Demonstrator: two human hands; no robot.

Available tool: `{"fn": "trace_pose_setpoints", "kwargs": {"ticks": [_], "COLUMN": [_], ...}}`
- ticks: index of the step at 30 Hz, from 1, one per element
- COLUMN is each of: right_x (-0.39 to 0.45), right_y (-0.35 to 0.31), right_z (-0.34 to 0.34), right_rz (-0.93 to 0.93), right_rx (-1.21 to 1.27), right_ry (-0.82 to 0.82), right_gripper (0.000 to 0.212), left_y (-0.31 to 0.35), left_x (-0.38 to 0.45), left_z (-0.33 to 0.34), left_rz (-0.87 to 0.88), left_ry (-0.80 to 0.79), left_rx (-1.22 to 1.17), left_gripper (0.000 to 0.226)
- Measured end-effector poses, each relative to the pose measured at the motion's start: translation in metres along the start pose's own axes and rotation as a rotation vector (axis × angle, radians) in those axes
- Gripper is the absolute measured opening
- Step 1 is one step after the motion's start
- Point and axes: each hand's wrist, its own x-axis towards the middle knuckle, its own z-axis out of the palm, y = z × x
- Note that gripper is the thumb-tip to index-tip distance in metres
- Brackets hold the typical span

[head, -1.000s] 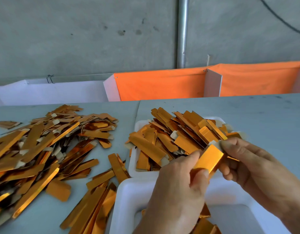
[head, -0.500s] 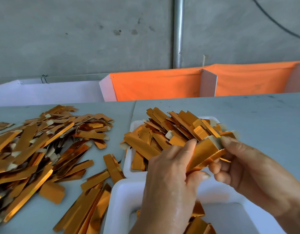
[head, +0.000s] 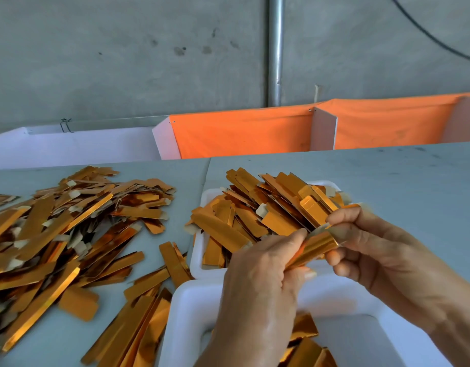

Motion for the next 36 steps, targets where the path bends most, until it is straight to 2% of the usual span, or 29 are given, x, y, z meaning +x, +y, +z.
{"fn": "trace_pose_setpoints", "kwargs": {"ticks": [2,3,5,7,10,17,19,22,24,27,28,32,36], "right_x": [0.000,0.000,0.000,-0.001,0.000,0.000,-0.001,-0.001,-0.002,-0.006,-0.007,-0.005,-0.003], "right_y": [-0.001,-0.002,-0.003,-0.004,-0.003,0.000,0.001,0.001,0.002,0.000,0.000,0.002,0.004], "right_z": [-0.001,-0.001,-0.003,-0.005,-0.007,-0.004,-0.003,0.001,0.003,0.006,0.006,0.009,0.009], "right_rz": [-0.007,-0.006,-0.016,-0.032,-0.064,-0.097,-0.111,-0.160,-0.212,-0.249,-0.235,-0.197,-0.199], "right_rx": [-0.035,-0.045,-0.063,-0.073,-0.114,-0.164,-0.179,-0.191,-0.240,-0.302,-0.334,-0.385,-0.311], "right_ry": [-0.021,-0.038,-0.060,-0.067,-0.070,-0.050,-0.048,-0.025,0.010,-0.008,-0.008,0.015,0.068], "right_gripper": [0.024,0.027,0.049,0.057,0.055,0.056,0.047,0.018,0.021,0.048,0.047,0.014,0.009], "left_y": [-0.001,-0.001,-0.001,0.001,0.002,0.004,0.004,0.004,0.005,0.007,0.007,0.008,0.011], "left_x": [0.000,-0.001,-0.001,-0.001,0.000,0.002,0.001,-0.001,-0.001,0.000,0.000,-0.001,0.001], "left_z": [0.001,0.001,0.001,0.001,0.000,0.003,0.002,0.001,0.002,0.004,0.004,0.004,0.001], "left_rz": [-0.016,-0.017,-0.010,0.008,0.053,0.088,0.079,0.057,0.043,0.067,0.079,0.102,-0.008], "left_ry": [0.006,0.007,0.012,0.018,0.020,0.015,0.040,0.108,0.143,0.178,0.179,0.158,0.125], "left_rx": [-0.001,-0.010,-0.025,-0.033,-0.071,0.088,0.086,0.034,0.038,0.103,0.117,0.069,-0.146], "left_gripper": [0.055,0.057,0.060,0.063,0.055,0.053,0.051,0.048,0.047,0.046,0.047,0.045,0.032]}}
